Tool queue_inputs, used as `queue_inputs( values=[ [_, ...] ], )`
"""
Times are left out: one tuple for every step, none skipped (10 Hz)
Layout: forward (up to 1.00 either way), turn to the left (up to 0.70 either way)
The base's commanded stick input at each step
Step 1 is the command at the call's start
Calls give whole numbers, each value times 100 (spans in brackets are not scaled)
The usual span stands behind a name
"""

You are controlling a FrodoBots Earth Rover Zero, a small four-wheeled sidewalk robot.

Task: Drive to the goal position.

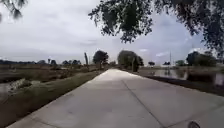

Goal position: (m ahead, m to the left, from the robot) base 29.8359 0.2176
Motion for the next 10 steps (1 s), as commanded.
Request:
queue_inputs(
  values=[
    [100,0],
    [100,0],
    [100,0],
    [100,0],
    [100,0],
    [100,-4],
    [100,-40],
    [100,-22],
    [100,-4],
    [100,0]
  ],
)
